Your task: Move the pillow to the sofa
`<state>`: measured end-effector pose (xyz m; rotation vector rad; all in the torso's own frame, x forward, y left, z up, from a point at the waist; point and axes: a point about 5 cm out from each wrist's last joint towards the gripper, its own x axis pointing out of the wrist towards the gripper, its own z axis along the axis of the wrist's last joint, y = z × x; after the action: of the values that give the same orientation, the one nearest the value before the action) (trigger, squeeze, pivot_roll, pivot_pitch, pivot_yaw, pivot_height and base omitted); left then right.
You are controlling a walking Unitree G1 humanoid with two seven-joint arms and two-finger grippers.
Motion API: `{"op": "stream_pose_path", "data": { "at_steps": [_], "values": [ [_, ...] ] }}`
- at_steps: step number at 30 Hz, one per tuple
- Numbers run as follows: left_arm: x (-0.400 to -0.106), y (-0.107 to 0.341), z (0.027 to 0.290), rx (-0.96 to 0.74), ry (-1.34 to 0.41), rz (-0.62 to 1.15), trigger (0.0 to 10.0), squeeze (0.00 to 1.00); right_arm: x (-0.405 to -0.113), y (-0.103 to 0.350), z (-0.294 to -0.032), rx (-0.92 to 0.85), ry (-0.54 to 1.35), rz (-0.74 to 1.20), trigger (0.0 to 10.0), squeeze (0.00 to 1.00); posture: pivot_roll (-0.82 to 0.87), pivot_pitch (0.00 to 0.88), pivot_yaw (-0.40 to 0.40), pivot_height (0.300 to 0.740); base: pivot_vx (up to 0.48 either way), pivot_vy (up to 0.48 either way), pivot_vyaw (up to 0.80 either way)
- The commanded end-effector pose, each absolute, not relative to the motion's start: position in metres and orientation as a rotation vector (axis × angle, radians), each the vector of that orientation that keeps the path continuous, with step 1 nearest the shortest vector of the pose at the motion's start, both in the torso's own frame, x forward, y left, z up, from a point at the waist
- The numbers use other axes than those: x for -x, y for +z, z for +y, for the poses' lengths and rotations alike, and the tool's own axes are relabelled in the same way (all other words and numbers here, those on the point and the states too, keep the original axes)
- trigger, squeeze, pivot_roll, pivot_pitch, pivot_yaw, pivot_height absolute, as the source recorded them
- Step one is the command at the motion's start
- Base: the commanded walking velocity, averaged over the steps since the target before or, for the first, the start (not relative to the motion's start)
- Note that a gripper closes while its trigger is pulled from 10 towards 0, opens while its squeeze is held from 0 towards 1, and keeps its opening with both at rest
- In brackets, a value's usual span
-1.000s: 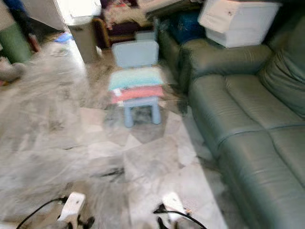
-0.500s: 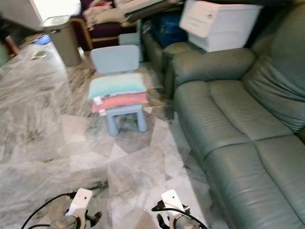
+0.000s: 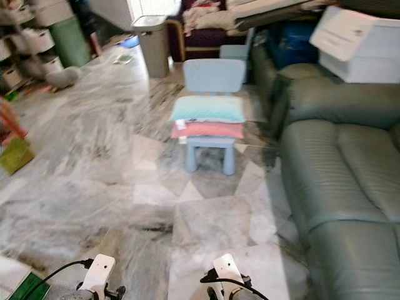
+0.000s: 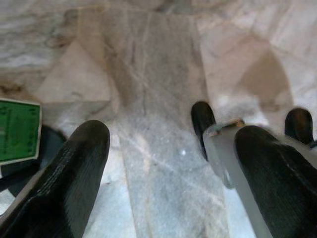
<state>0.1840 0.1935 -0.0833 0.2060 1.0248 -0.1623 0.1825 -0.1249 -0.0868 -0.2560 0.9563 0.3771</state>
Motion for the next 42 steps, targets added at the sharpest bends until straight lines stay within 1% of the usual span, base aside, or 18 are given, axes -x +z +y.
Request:
{"op": "stream_pose_path", "data": {
  "at_steps": [1, 4, 8, 15, 18, 19, 20, 23, 29, 31, 34, 36, 40, 41, 42],
  "values": [
    [-0.185, -0.083, 0.193, -0.216, -0.167, 1.023, 10.0, 0.0, -0.183, -0.087, -0.128, 0.266, 0.371, 0.955, 10.0, 0.0, -0.08, 0.018, 0.062, 0.74, 0.0, 0.0, 0.8],
    [-0.183, -0.084, 0.189, -0.215, -0.171, 1.026, 10.0, 0.0, -0.183, -0.087, -0.128, 0.262, 0.372, 0.955, 10.0, 0.0, -0.08, 0.018, 0.064, 0.74, 0.08, 0.0, 0.68],
    [-0.183, -0.085, 0.184, -0.208, -0.181, 1.028, 10.0, 0.0, -0.183, -0.087, -0.126, 0.248, 0.366, 0.953, 10.0, 0.0, -0.08, 0.022, 0.066, 0.74, 0.305, 0.0, 0.0],
    [-0.184, -0.085, 0.186, -0.2, -0.182, 1.026, 10.0, 0.0, -0.183, -0.087, -0.125, 0.236, 0.361, 0.952, 10.0, 0.0, -0.08, 0.023, 0.065, 0.74, 0.384, 0.268, 0.0],
    [-0.185, -0.083, 0.192, -0.198, -0.171, 1.022, 10.0, 0.0, -0.183, -0.086, -0.125, 0.236, 0.362, 0.952, 10.0, 0.0, -0.08, 0.02, 0.063, 0.74, 0.382, 0.289, 0.0],
    [-0.186, -0.08, 0.204, -0.202, -0.155, 1.02, 10.0, 0.0, -0.184, -0.086, -0.125, 0.24, 0.363, 0.95, 10.0, 0.0, -0.08, 0.022, 0.061, 0.74, 0.382, 0.289, 0.0],
    [-0.186, -0.08, 0.204, -0.202, -0.155, 1.02, 10.0, 0.0, -0.184, -0.086, -0.125, 0.24, 0.363, 0.95, 10.0, 0.0, -0.08, 0.022, 0.061, 0.74, 0.382, 0.289, 0.0],
    [-0.185, -0.077, 0.221, -0.211, -0.136, 1.023, 10.0, 0.0, -0.184, -0.086, -0.124, 0.243, 0.366, 0.947, 10.0, 0.0, -0.08, 0.024, 0.056, 0.74, 0.382, 0.289, 0.0],
    [-0.182, -0.076, 0.231, -0.209, -0.129, 1.029, 10.0, 0.0, -0.184, -0.086, -0.125, 0.243, 0.366, 0.946, 10.0, 0.0, -0.08, 0.025, 0.055, 0.74, 0.382, 0.289, 0.0],
    [-0.181, -0.078, 0.225, -0.211, -0.145, 1.031, 10.0, 0.0, -0.184, -0.086, -0.125, 0.244, 0.365, 0.947, 10.0, 0.0, -0.08, 0.03, 0.055, 0.74, 0.382, 0.289, 0.0],
    [-0.184, -0.081, 0.202, -0.191, -0.17, 1.021, 10.0, 0.0, -0.184, -0.086, -0.125, 0.24, 0.36, 0.946, 10.0, 0.0, -0.08, 0.032, 0.056, 0.74, 0.384, 0.289, 0.0],
    [-0.185, -0.082, 0.197, -0.192, -0.177, 1.019, 10.0, 0.0, -0.184, -0.086, -0.125, 0.237, 0.357, 0.946, 10.0, 0.0, -0.08, 0.03, 0.056, 0.74, 0.382, 0.289, 0.0],
    [-0.191, -0.082, 0.173, -0.189, -0.203, 1.007, 10.0, 0.0, -0.184, -0.086, -0.126, 0.233, 0.346, 0.942, 10.0, 0.0, -0.08, 0.034, 0.057, 0.74, 0.392, 0.277, 0.0],
    [-0.191, -0.082, 0.173, -0.189, -0.203, 1.007, 10.0, 0.0, -0.184, -0.086, -0.126, 0.233, 0.346, 0.942, 10.0, 0.0, -0.08, 0.034, 0.057, 0.74, 0.394, 0.274, 0.0],
    [-0.193, -0.082, 0.166, -0.188, -0.209, 1.004, 10.0, 0.0, -0.185, -0.086, -0.126, 0.232, 0.343, 0.941, 10.0, 0.0, -0.08, 0.031, 0.056, 0.74, 0.398, 0.27, 0.0]
  ]
}}
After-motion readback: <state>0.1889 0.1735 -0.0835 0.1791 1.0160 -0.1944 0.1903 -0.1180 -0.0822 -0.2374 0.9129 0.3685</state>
